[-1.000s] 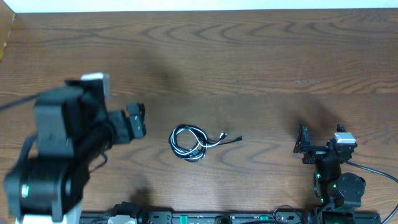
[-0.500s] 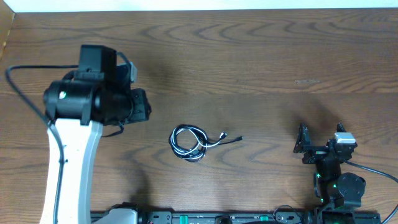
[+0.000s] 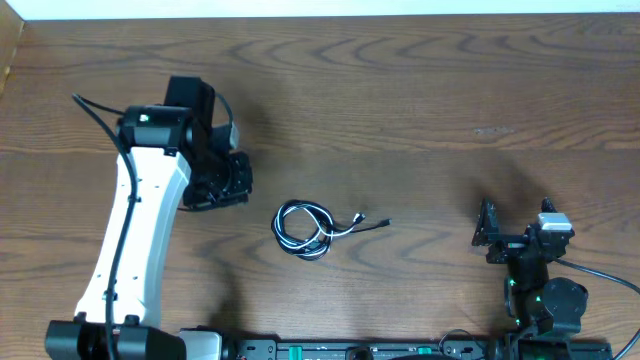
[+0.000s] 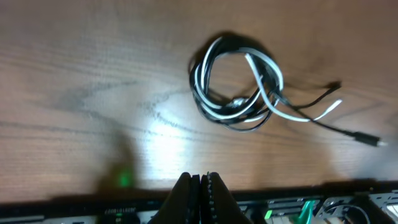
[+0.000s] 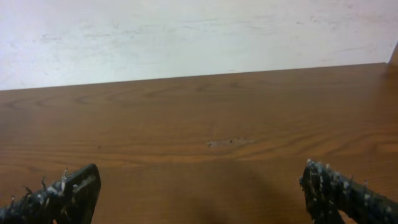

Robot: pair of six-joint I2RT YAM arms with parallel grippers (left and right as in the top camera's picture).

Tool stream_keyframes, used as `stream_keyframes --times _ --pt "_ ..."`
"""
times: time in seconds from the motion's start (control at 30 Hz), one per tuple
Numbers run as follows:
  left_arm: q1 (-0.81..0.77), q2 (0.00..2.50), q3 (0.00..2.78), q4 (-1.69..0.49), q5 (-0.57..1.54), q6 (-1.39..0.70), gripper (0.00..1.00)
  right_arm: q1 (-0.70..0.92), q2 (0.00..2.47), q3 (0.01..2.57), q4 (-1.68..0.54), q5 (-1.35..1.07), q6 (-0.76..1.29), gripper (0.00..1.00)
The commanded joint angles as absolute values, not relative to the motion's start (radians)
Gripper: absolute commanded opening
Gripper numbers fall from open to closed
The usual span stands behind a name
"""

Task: Untangle cables
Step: 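Raise the left arm and move its gripper over the tangled cable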

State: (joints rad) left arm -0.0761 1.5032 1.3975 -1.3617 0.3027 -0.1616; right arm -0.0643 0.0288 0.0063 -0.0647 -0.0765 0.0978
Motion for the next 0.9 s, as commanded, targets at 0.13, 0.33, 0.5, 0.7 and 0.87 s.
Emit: stream_keyframes --times 0.13,0.33,0.5,0.7,0.87 --pt "-0.080 1.504 1.267 -1.349 0.314 -0.178 0.08 -0.070 0.027 0.006 -0.068 -0.085 0.089 0.99" --pt "-0.080 1.504 1.166 -1.287 0.314 -0.178 0.08 -0.070 0.027 0.006 -0.068 -0.085 0.089 0.99" --pt "-0.080 1.504 1.107 -1.201 0.314 -0.178 0.08 -0.070 0.027 0.006 -0.068 -0.085 0.088 0.99" --pt "-0.080 1.504 1.066 -1.087 0.314 -0.224 0.22 -0.070 0.027 0.006 -0.068 -0.085 0.089 0.99" --pt "-0.080 1.504 1.066 -0.962 0.314 -0.223 0.33 -0.070 0.027 0.006 -0.068 -0.085 0.088 0.99"
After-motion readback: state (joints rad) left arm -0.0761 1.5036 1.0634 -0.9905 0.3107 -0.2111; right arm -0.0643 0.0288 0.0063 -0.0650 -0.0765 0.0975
